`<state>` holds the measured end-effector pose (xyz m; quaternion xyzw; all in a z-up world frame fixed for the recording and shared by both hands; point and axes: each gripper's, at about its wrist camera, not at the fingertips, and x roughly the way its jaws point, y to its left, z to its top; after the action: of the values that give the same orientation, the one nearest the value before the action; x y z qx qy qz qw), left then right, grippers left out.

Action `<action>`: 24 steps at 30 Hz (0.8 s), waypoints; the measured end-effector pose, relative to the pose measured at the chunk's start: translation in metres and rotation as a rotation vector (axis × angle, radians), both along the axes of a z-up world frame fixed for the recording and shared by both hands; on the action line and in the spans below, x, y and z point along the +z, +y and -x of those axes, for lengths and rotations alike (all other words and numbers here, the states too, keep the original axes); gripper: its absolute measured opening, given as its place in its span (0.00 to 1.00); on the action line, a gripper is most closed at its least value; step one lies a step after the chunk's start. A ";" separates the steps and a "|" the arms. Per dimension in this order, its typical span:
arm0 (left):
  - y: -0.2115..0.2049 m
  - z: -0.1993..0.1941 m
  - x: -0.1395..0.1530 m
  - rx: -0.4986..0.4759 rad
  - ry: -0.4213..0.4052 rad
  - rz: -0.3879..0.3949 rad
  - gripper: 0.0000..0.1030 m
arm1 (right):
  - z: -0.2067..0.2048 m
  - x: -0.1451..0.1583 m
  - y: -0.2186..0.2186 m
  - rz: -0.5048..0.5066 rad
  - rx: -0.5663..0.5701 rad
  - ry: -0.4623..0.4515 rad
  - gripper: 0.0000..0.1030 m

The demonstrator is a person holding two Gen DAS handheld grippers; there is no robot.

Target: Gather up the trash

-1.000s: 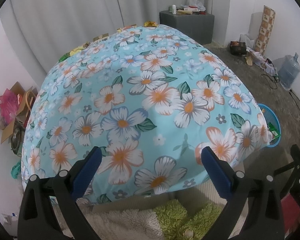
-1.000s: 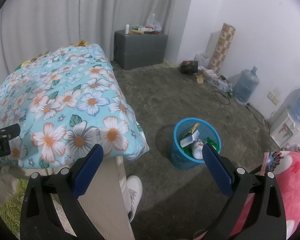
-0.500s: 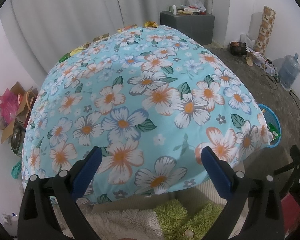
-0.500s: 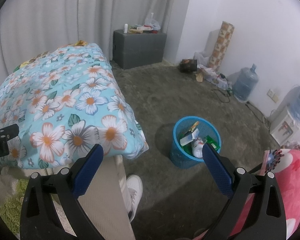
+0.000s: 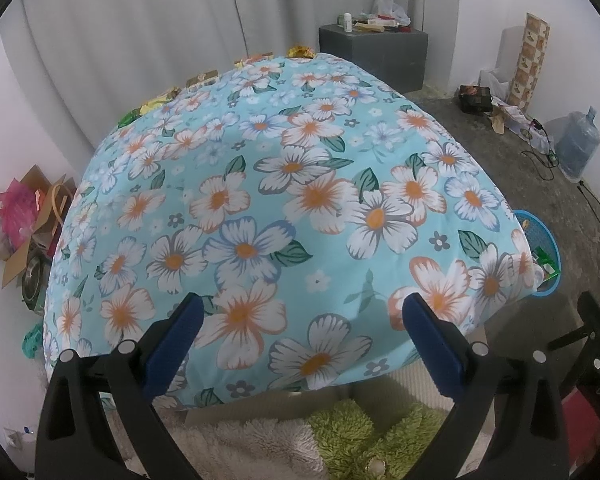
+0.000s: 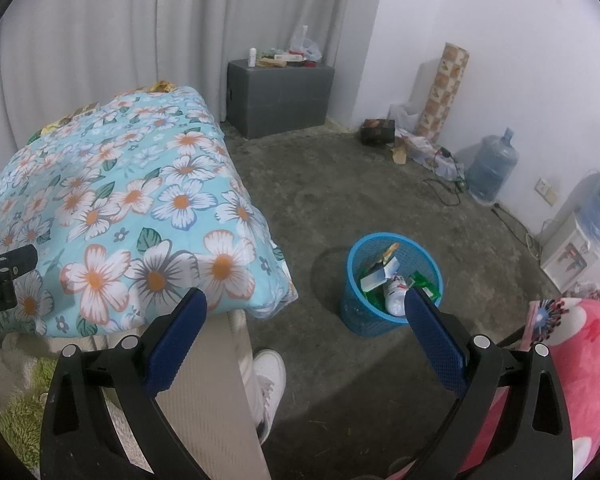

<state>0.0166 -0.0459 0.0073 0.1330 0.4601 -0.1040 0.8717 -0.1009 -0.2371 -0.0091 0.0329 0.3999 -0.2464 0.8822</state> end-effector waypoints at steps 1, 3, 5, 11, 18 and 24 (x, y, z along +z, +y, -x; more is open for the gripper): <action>0.000 -0.001 0.000 0.000 -0.002 0.000 0.95 | 0.000 0.000 0.000 0.000 0.000 0.000 0.92; 0.000 0.001 0.000 0.001 -0.002 0.001 0.95 | 0.000 0.000 0.000 0.000 0.000 0.000 0.92; 0.000 0.000 0.000 -0.002 -0.004 0.000 0.95 | 0.000 0.000 0.000 -0.001 0.000 0.000 0.92; 0.000 0.000 0.000 -0.001 -0.001 0.001 0.95 | 0.000 0.000 0.000 -0.001 0.000 0.000 0.92; -0.003 0.001 0.004 -0.007 -0.011 0.006 0.95 | 0.000 0.000 -0.002 -0.002 -0.001 0.000 0.92; -0.005 0.000 0.004 -0.008 0.000 0.005 0.95 | 0.000 0.000 -0.002 -0.002 0.000 0.000 0.92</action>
<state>0.0166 -0.0514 0.0116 0.1326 0.4591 -0.1087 0.8717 -0.1012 -0.2392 -0.0093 0.0340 0.4000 -0.2460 0.8822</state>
